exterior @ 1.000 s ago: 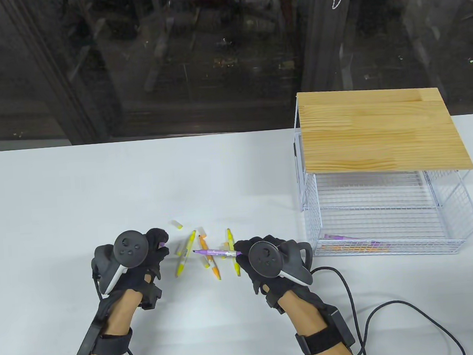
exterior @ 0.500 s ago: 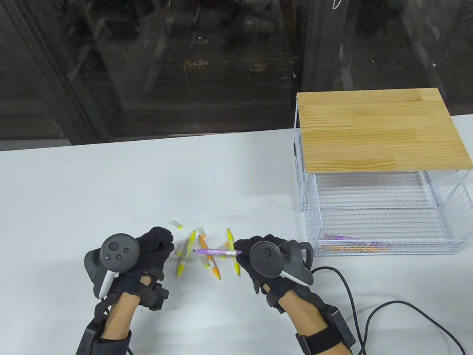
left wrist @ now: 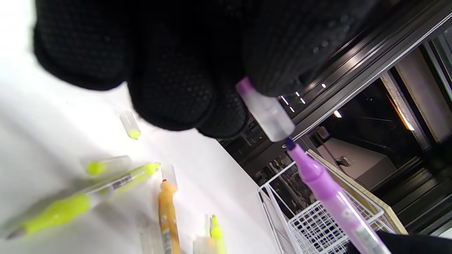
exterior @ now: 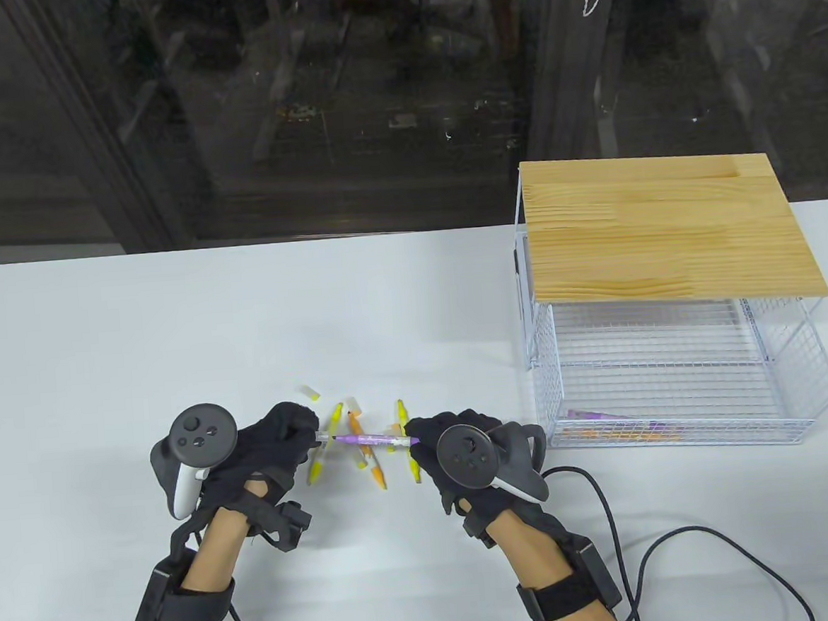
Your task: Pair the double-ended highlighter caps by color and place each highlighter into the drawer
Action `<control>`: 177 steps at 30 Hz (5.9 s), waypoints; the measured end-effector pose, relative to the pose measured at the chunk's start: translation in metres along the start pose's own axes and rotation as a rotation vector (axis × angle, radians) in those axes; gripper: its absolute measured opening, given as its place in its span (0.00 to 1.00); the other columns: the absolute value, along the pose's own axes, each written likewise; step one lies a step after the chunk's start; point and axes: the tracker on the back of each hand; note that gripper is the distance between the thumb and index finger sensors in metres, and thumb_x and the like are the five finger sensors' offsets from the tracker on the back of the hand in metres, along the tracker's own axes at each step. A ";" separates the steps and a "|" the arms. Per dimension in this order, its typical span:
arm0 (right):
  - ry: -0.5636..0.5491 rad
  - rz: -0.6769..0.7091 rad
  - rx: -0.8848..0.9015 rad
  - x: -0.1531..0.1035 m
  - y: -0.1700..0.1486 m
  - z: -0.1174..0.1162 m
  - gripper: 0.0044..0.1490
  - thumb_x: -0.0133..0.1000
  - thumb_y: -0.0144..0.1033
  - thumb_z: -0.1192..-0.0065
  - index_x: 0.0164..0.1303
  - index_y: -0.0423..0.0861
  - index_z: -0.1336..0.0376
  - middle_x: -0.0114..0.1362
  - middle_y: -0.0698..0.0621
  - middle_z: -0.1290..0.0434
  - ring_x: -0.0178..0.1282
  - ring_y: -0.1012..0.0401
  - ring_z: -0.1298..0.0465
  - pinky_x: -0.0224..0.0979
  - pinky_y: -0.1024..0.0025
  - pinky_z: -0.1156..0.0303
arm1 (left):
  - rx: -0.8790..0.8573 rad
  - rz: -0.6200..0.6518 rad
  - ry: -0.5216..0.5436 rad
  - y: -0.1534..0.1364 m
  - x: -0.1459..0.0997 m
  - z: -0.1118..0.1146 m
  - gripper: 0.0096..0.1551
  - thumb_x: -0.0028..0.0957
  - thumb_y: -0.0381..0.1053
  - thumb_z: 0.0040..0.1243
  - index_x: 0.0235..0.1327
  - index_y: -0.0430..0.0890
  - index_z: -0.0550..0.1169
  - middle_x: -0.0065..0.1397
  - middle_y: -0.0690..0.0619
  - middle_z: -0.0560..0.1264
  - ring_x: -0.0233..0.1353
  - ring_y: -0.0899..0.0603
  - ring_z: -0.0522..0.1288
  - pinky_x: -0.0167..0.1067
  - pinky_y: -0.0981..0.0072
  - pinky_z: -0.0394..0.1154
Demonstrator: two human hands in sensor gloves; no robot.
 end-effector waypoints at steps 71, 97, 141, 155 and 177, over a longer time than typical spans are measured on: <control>-0.053 0.137 -0.077 -0.006 0.033 -0.001 0.29 0.46 0.47 0.26 0.60 0.59 0.26 0.61 0.56 0.18 0.54 0.55 0.18 0.66 0.42 0.29 | 0.366 0.395 0.042 0.056 -0.027 0.039 0.25 0.38 0.55 0.70 0.50 0.56 0.87 0.48 0.56 0.90 0.43 0.42 0.88 0.43 0.44 0.83; -0.440 -0.053 -0.209 -0.033 -0.019 0.118 0.28 0.48 0.42 0.27 0.61 0.61 0.26 0.63 0.56 0.19 0.57 0.52 0.21 0.68 0.41 0.31 | 0.520 0.220 0.224 0.029 -0.013 -0.012 0.25 0.41 0.56 0.68 0.52 0.55 0.87 0.57 0.52 0.88 0.50 0.38 0.86 0.47 0.41 0.81; -0.115 -0.625 -0.162 -0.048 -0.171 0.108 0.28 0.48 0.36 0.26 0.60 0.63 0.24 0.70 0.55 0.21 0.72 0.42 0.36 0.70 0.36 0.41 | 0.520 0.203 0.189 0.029 -0.013 -0.012 0.25 0.41 0.57 0.67 0.53 0.55 0.88 0.57 0.51 0.88 0.50 0.37 0.86 0.46 0.41 0.81; -0.445 -0.423 -0.183 -0.046 -0.115 0.129 0.28 0.51 0.46 0.29 0.63 0.56 0.27 0.67 0.53 0.21 0.67 0.48 0.26 0.70 0.39 0.35 | 0.515 0.195 0.193 0.028 -0.013 -0.013 0.25 0.41 0.57 0.67 0.52 0.54 0.88 0.57 0.51 0.88 0.50 0.37 0.86 0.46 0.41 0.81; -0.308 -0.026 -0.276 -0.020 -0.006 0.080 0.28 0.52 0.53 0.34 0.58 0.54 0.23 0.58 0.52 0.15 0.51 0.52 0.16 0.58 0.53 0.23 | 0.521 0.175 0.187 0.027 -0.013 -0.016 0.25 0.42 0.57 0.67 0.52 0.54 0.88 0.57 0.51 0.88 0.50 0.37 0.86 0.46 0.41 0.81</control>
Point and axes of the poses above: the tracker on the back of each hand, its own y axis roughly to the thumb side, its own x axis roughly from the wrist to the fingertips, z = x × y
